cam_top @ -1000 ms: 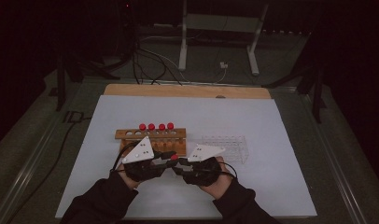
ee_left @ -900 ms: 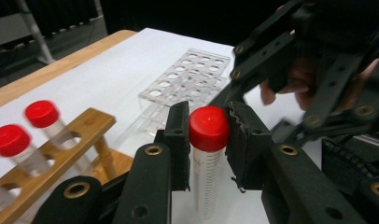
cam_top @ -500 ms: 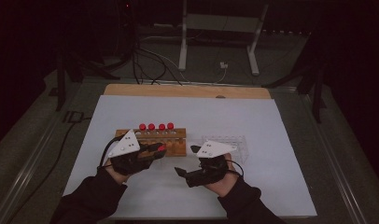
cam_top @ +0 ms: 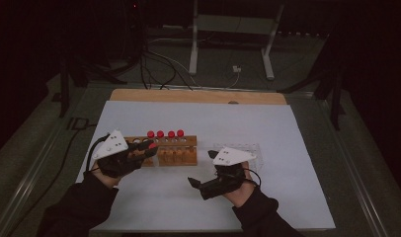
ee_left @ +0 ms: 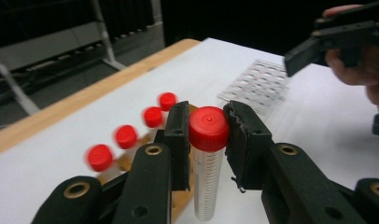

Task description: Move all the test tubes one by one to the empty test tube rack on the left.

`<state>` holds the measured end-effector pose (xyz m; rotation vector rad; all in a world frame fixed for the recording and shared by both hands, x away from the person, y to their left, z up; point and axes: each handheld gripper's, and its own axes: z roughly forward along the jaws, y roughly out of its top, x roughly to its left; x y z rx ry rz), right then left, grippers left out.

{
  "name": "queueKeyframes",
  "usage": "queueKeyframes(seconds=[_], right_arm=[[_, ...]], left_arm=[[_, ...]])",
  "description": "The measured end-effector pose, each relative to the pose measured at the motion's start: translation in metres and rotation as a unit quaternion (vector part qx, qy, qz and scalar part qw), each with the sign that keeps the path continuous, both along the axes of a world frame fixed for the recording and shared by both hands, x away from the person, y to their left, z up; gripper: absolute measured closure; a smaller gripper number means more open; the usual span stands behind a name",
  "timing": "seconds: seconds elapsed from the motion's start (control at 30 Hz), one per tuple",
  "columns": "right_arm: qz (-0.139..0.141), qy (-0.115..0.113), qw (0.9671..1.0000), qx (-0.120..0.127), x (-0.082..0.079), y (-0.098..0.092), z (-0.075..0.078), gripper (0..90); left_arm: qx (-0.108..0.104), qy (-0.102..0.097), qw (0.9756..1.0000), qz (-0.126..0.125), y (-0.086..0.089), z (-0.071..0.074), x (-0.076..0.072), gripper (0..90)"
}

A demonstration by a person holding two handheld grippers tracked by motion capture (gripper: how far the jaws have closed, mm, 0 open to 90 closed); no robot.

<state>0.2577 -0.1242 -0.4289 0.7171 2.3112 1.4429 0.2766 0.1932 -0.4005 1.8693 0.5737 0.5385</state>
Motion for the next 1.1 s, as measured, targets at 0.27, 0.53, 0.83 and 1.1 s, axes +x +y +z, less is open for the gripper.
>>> queueKeyframes(seconds=[0.27, 0.53, 0.83, 1.1], right_arm=[[0.004, -0.001, 0.9999, 0.016, 0.000, -0.004, 0.002, 0.0], [0.004, -0.003, 0.9999, 0.015, 0.001, -0.006, 0.003, 0.0], [0.007, -0.001, 0.9998, 0.017, 0.002, -0.008, 0.005, 0.0], [0.006, -0.006, 0.9998, 0.018, 0.002, -0.010, 0.006, 0.0]], left_arm=[[-0.003, -0.013, 0.9991, 0.040, 0.018, 0.013, 0.012, 72.1], [-0.016, -0.026, 0.9969, 0.073, 0.027, 0.019, 0.029, 72.1], [-0.029, -0.026, 0.9948, 0.094, 0.031, 0.012, 0.049, 72.1], [-0.019, -0.021, 0.9935, 0.110, 0.030, -0.003, 0.062, 72.1]])
